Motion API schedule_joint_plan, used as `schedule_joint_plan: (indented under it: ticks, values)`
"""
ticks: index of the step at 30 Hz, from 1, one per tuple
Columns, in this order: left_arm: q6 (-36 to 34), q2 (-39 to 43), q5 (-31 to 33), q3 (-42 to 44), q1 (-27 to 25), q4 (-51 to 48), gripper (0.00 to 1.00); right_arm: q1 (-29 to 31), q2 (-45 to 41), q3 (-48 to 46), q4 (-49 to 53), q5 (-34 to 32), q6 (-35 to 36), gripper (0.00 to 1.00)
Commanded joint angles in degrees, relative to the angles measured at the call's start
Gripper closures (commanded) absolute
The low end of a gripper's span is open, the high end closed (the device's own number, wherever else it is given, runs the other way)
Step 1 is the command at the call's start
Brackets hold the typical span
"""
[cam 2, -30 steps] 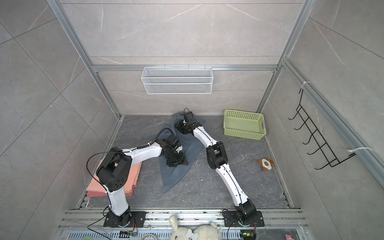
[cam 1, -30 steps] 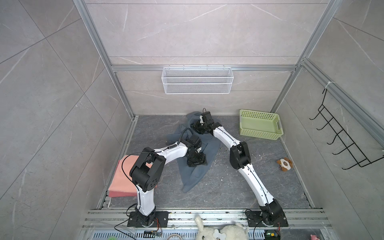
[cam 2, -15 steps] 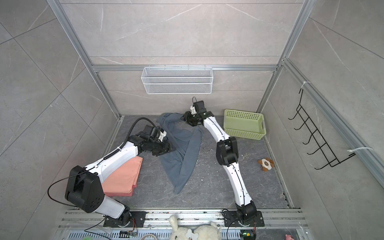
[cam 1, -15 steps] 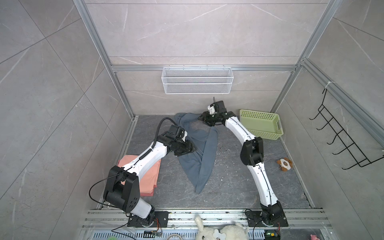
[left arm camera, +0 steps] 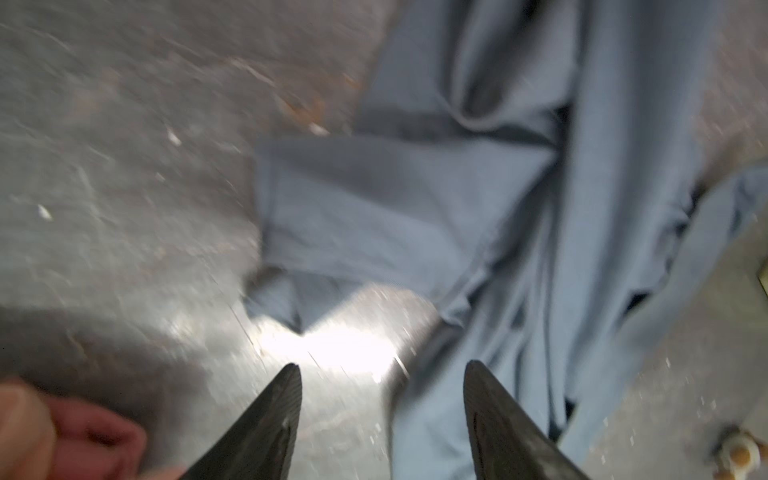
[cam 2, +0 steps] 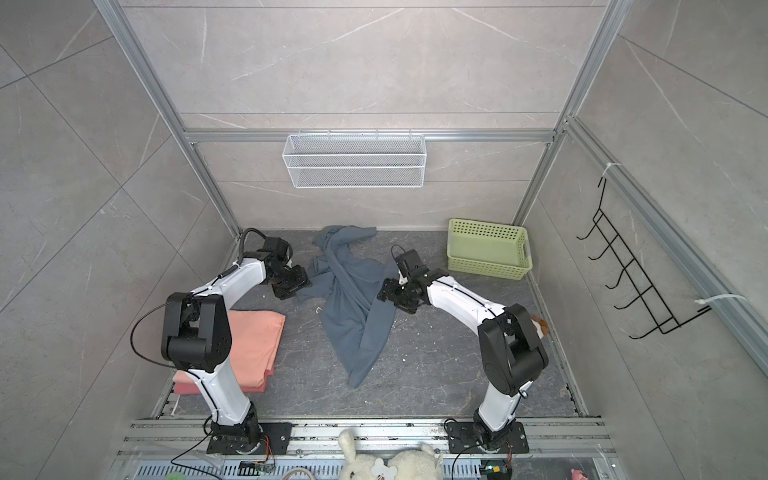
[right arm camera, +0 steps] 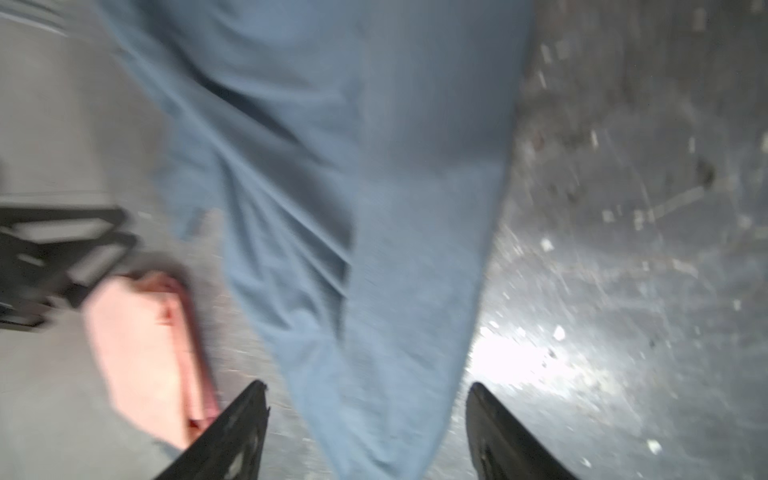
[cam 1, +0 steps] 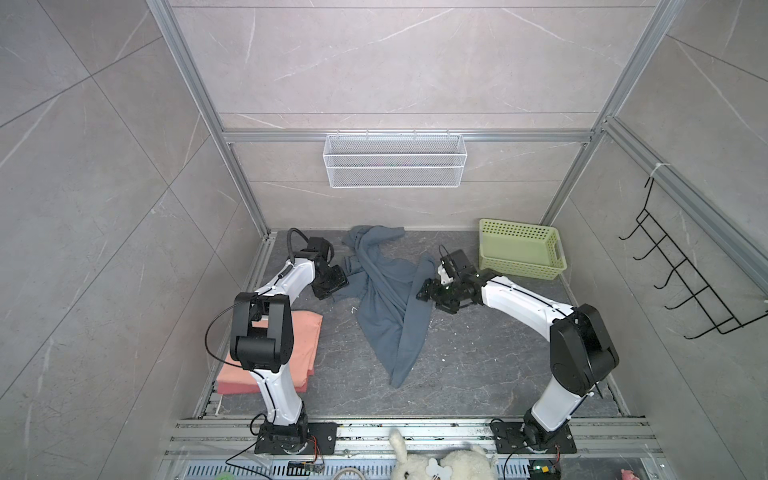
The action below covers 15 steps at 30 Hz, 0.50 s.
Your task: Fold and stack the t-shirts
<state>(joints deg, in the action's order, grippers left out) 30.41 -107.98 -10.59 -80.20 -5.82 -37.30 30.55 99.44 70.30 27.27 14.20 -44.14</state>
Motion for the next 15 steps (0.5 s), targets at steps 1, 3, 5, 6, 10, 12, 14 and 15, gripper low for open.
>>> schedule_joint_plan:
  ticks: [1,3,5,6,10,12,14,15]
  values:
    - [-0.6,-3.3,-0.9,-3.1,2.6,-0.9,0.35,2.9,0.0,-0.3,-2.2,-5.7,-0.1,0.25]
    - [-0.8,-5.4,-1.6,-4.8,3.2,-1.0,0.35,3.8,2.3,0.5,-2.5,-6.1,-1.2,0.26]
    - [-1.0,-7.0,-1.0,-5.9,3.5,-1.4,0.35,4.9,4.9,2.4,-2.1,-7.2,-1.8,0.27]
    - [-1.1,-7.7,-0.6,-6.3,3.5,-1.4,0.36,5.5,6.7,3.5,-2.4,-7.2,-2.1,0.27]
    - [-1.3,-9.3,-0.5,-6.7,3.8,-0.6,0.36,6.9,13.0,8.6,-0.8,-7.3,-1.8,0.29]
    - [-1.9,-10.0,-0.2,-6.9,3.9,-0.7,0.38,7.2,16.4,11.7,2.2,-9.7,-2.0,0.30]
    - [-2.1,-10.4,-0.6,-7.0,3.9,-0.5,0.43,7.2,19.2,14.2,4.0,-10.9,-2.0,0.33]
    - [-2.1,-10.4,-1.0,-6.9,3.9,-0.3,0.46,7.1,20.7,15.6,5.2,-11.2,-2.0,0.36]
